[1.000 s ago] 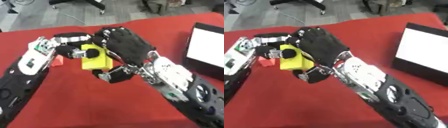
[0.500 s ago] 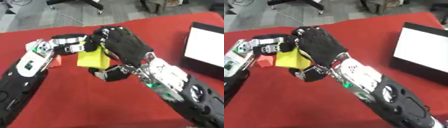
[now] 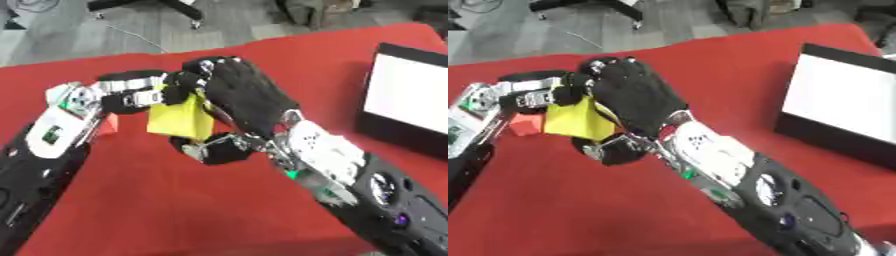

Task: Pick up the objects with one hand, pass them to the other hand, and then place them into the box on the other side of the table.

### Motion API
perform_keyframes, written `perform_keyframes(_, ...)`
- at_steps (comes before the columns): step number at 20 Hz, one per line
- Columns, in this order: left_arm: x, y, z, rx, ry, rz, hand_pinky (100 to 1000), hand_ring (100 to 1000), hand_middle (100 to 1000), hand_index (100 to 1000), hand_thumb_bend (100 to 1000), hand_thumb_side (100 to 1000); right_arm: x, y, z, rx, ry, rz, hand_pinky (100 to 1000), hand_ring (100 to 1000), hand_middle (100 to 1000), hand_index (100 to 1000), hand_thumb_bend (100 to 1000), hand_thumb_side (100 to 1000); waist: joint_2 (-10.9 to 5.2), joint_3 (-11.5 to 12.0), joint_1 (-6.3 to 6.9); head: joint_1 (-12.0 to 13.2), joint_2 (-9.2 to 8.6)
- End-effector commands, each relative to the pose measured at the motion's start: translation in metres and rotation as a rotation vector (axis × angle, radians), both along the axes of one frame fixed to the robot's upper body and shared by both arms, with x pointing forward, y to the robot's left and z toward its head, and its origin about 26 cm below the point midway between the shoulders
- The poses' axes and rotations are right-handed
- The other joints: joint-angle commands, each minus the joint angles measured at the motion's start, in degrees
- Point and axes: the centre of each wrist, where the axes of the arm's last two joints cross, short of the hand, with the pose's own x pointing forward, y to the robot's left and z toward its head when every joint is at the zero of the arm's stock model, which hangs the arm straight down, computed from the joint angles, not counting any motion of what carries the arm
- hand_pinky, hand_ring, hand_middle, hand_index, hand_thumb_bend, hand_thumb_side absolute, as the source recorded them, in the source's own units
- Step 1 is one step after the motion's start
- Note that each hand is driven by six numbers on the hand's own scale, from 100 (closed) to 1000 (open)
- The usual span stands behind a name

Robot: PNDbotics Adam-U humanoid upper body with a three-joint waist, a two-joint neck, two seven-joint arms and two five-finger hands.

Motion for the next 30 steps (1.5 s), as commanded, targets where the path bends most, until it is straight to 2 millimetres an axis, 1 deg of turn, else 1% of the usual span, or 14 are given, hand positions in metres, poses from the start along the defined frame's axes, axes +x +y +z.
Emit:
perform_keyframes(1, -0.001, 0.025, 0.037, -0.145, -0.021, -0.017, 814, 555, 541, 778, 192, 977, 0.027, -0.024, -0.032, -0.064, 0.078, -0.141, 391, 589, 292, 447, 292, 240, -0.67, 0.1, -0.26, -0.5, -0.15)
perform_keyframes(5, -0.002, 0.036, 0.040, -0.173, -0.010, 0.000, 816, 559, 545, 782, 197, 970, 0.032, -0.027, -0.043, -0.043, 0.087, -0.167, 378, 587, 290, 444, 300, 237, -0.64, 0.0, -0.29, -0.7, -0.15)
perform_keyframes(10, -0.006, 0.046, 0.043, -0.184, -0.017, 0.004, 817, 561, 547, 784, 195, 972, 0.039, -0.036, -0.050, -0.006, 0.075, -0.232, 366, 585, 287, 441, 308, 238, -0.59, 0.0, -0.17, -1.1, -0.15)
perform_keyframes(16, -0.007, 0.048, 0.044, -0.183, -0.021, 0.003, 817, 561, 548, 784, 194, 973, 0.041, -0.038, -0.053, 0.006, 0.067, -0.249, 366, 585, 287, 441, 309, 238, -0.59, 0.0, -0.16, -1.2, -0.15)
perform_keyframes(20, -0.007, 0.066, 0.042, -0.179, -0.025, 0.045, 817, 562, 548, 785, 190, 972, 0.045, -0.052, -0.055, 0.038, 0.036, -0.336, 363, 584, 284, 436, 313, 243, -0.67, -0.2, -0.09, -1.4, -0.15)
perform_keyframes(26, -0.005, 0.080, 0.044, -0.199, -0.032, 0.080, 815, 563, 549, 786, 183, 963, 0.038, -0.059, -0.054, 0.027, 0.012, -0.344, 382, 587, 287, 438, 303, 251, -0.70, -0.3, -0.07, -1.5, -0.15)
perform_keyframes(30, 0.000, 0.092, 0.044, -0.222, -0.041, 0.123, 811, 563, 550, 786, 178, 954, 0.029, -0.062, -0.047, 0.008, -0.001, -0.314, 397, 591, 290, 441, 294, 259, -0.73, -0.3, -0.19, -1.5, -0.15)
